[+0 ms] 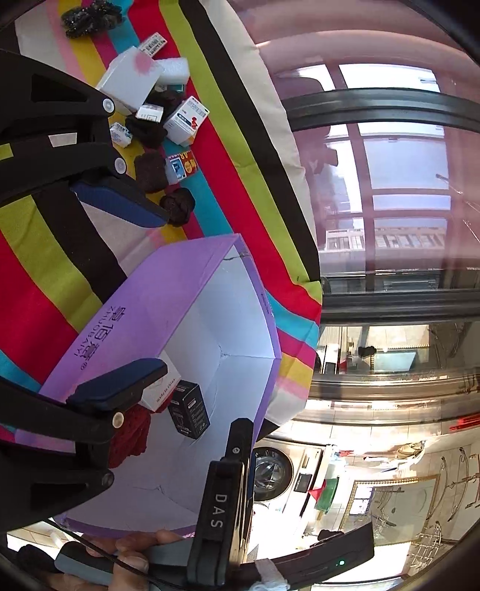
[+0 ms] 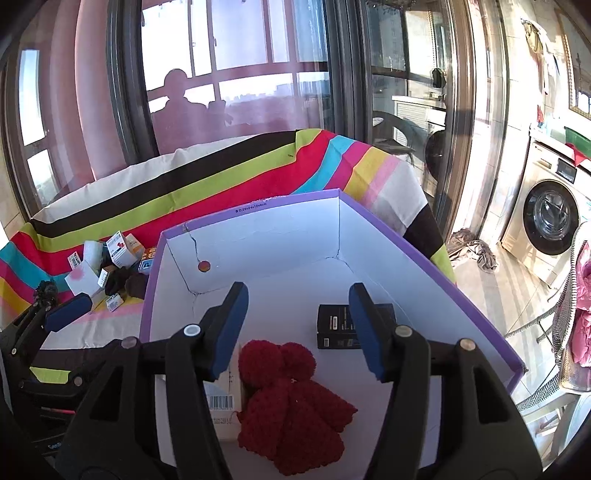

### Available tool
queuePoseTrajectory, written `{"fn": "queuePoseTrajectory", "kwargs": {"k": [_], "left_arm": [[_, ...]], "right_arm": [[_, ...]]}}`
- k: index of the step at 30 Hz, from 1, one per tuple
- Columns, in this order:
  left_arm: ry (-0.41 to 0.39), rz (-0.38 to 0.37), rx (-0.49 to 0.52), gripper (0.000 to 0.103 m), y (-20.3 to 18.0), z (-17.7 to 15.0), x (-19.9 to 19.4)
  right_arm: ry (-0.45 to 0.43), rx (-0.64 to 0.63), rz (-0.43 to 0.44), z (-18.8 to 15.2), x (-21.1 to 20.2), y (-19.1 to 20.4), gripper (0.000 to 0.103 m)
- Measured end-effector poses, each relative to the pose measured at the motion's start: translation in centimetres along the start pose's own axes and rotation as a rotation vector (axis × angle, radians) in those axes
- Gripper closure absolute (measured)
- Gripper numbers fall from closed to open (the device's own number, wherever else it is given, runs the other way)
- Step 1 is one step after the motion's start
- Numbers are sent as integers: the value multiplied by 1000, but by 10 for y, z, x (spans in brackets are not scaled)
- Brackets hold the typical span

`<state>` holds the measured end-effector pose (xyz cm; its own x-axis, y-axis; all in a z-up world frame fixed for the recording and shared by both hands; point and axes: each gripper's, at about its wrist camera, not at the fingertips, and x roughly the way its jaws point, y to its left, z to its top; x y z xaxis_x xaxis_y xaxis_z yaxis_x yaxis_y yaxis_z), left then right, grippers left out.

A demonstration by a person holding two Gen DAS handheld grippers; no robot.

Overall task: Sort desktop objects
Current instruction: 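Lower the red gloves and white box into the purple-rimmed box and release, then grasp the black sequined scrunchie with the left gripper while the right grasps the pink-printed white box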

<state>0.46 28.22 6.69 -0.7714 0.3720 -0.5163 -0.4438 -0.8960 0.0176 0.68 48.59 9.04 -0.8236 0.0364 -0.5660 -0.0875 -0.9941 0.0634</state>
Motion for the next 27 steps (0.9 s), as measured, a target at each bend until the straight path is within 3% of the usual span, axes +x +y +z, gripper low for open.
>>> {"fn": "queuePoseTrajectory", "kwargs": {"k": [3, 9, 17, 22, 27], "left_arm": [[-10, 36, -45, 24, 23, -14, -5], [12, 119, -165, 22, 78, -46, -8], [-8, 279, -315, 22, 159, -77, -37], [-26, 398, -416, 21, 213, -94, -59], [-7, 500, -475, 20, 258, -104, -70]], "right_arm": [[-4, 12, 16, 0, -1, -1, 27], [-3, 17, 26, 0, -2, 6, 17], [-22, -18, 87, -3, -11, 41, 15], [-47, -70, 143, -6, -19, 74, 9], [-42, -135, 190, -14, -19, 107, 8]]}}
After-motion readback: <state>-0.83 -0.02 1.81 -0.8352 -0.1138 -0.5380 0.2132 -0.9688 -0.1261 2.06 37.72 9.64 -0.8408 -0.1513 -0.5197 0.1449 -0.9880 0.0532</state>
